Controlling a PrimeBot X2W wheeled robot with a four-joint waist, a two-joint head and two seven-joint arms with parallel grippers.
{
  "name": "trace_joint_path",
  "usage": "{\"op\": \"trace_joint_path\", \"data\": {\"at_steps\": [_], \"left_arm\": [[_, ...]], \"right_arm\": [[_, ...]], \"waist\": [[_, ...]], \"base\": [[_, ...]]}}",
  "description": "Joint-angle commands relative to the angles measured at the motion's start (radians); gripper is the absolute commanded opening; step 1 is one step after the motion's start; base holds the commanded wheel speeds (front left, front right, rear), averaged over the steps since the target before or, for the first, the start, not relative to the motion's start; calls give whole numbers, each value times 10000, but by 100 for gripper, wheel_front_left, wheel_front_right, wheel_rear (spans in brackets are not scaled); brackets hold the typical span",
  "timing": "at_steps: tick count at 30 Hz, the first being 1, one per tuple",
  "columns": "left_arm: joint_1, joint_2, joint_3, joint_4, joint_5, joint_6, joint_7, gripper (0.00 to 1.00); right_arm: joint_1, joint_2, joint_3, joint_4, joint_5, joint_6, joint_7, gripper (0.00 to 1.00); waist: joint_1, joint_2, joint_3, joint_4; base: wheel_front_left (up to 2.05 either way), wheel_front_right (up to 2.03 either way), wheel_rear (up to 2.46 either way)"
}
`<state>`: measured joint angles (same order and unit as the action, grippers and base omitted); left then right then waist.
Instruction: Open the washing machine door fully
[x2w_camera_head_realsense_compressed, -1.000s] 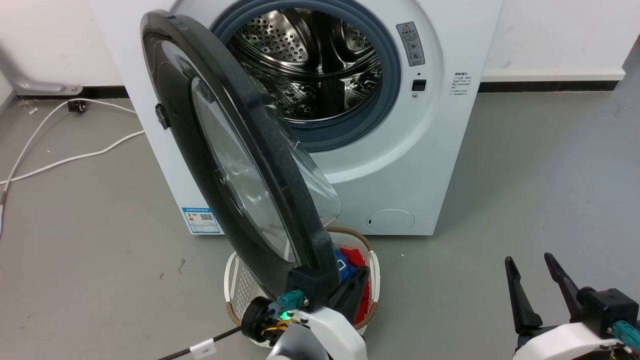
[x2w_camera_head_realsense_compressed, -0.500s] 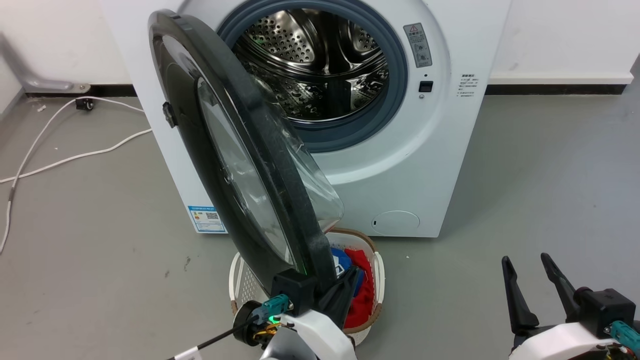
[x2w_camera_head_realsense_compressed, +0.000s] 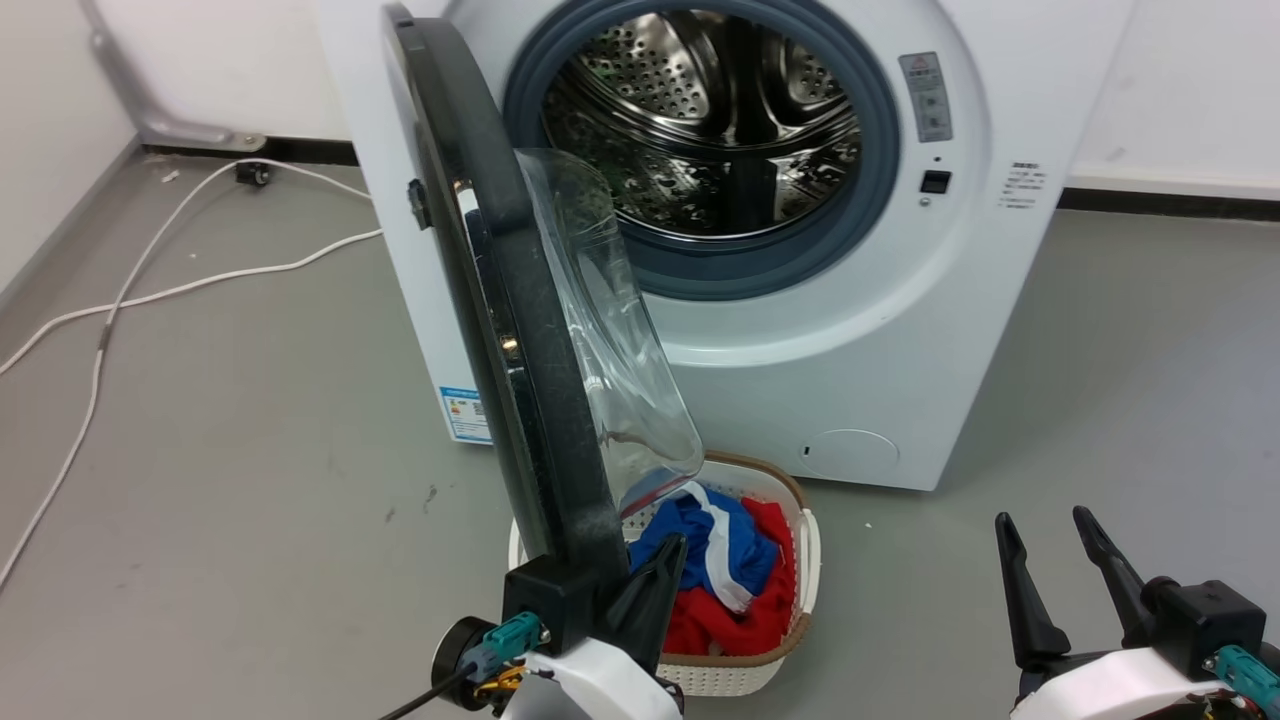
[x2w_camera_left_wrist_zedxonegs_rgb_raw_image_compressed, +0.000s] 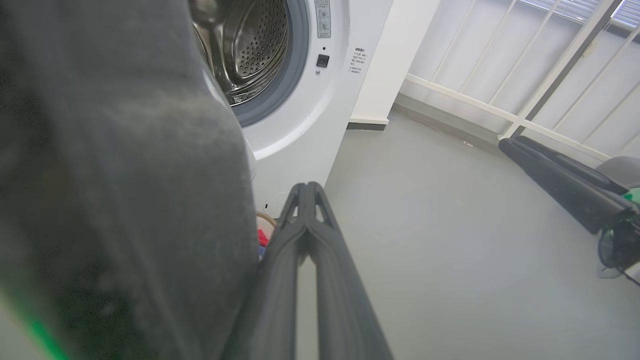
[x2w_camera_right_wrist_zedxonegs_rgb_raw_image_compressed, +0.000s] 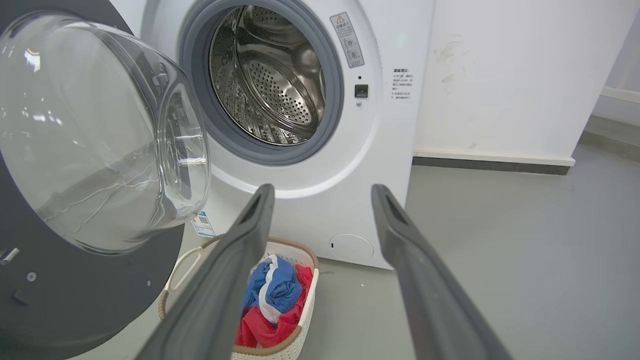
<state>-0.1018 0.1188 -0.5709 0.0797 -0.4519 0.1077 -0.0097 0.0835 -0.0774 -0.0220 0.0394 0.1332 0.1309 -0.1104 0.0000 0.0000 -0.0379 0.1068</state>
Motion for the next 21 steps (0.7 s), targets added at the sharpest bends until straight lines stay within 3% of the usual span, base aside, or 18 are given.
{"op": "trace_joint_path", "data": {"at_steps": [1,12,21], "left_arm": [[111,156,199,-114,29,165,-79,0],[769,541,790,-808,-95,841,-264,0],[1039,1310,2101,-1011,-284,1490,-596,0]], "right_arm": [[-61,31,39,44,41,-2,-34,100],[-42,-3,-63,2,72,-2,-50,100],[-121,-44,-29,-46,33,-2,-1,100]], "waist": [[0,0,4,214],[0,0,31,1340],[0,0,118,1776]], "base": [[0,0,0],[0,0,0],[0,0,0]]}}
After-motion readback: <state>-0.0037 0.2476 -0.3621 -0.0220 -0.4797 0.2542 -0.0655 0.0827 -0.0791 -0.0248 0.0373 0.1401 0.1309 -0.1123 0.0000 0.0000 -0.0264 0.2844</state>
